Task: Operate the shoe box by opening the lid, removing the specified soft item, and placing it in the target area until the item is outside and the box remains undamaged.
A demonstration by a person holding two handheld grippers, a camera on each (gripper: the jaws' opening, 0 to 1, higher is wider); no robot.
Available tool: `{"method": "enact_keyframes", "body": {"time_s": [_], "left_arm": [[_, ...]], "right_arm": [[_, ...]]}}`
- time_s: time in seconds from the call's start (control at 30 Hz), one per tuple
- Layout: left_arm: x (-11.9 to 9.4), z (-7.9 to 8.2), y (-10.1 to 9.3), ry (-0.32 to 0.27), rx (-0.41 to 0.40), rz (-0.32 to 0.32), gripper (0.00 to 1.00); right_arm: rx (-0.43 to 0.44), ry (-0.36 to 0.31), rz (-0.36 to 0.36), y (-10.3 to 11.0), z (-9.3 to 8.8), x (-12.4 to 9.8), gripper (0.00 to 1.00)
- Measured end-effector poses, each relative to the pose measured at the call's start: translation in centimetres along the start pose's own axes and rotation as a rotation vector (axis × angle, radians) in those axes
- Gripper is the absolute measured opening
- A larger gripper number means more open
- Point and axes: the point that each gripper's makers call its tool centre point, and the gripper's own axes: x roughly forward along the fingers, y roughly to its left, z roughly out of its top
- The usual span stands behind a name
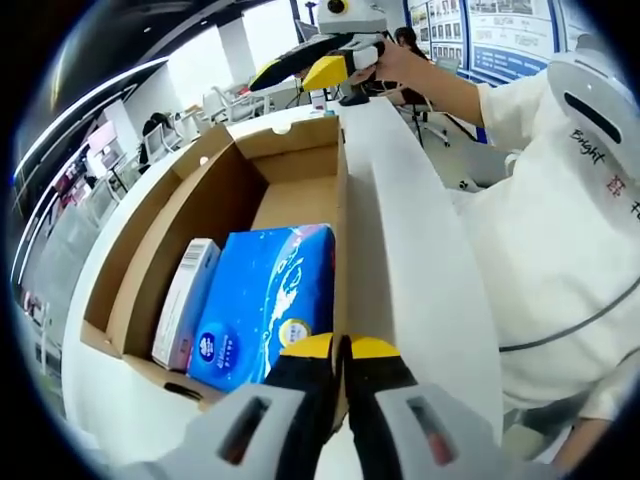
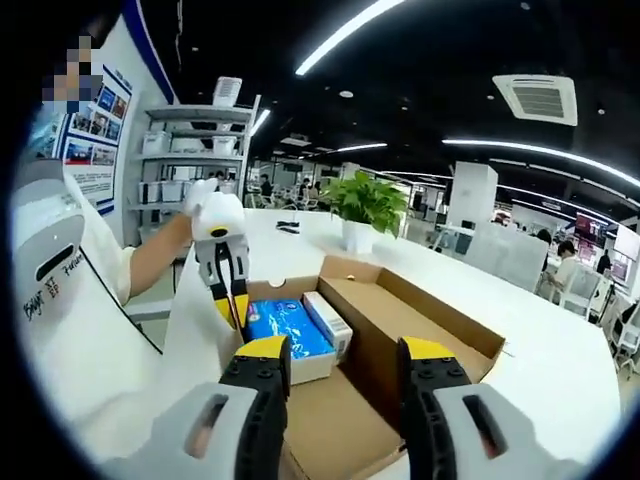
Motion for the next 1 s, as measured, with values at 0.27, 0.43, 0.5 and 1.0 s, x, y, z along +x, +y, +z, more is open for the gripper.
{"method": "enact_keyframes", "body": {"time_s": [0.27, 0.43, 0.5, 1.0], "left_arm": [[0.0, 0.0, 0.0, -0.003, -0.002, -0.003, 0.02], [0.0, 0.0, 0.0, -0.001, -0.009, -0.006, 0.02], [0.0, 0.0, 0.0, 0.000, -0.008, -0.006, 0.02], [0.0, 0.0, -0.1, -0.003, -0.002, -0.008, 0.02]], "right_arm": [[-0.026, 0.016, 0.085, 1.3, 0.7, 1.5, 0.41], [-0.018, 0.008, 0.118, 1.9, 1.3, 2.4, 0.40], [-0.050, 0.032, 0.116, 1.9, 1.0, 2.7, 0.39], [-0.146, 0.133, 0.225, 2.7, 2.9, 4.9, 0.39]]}}
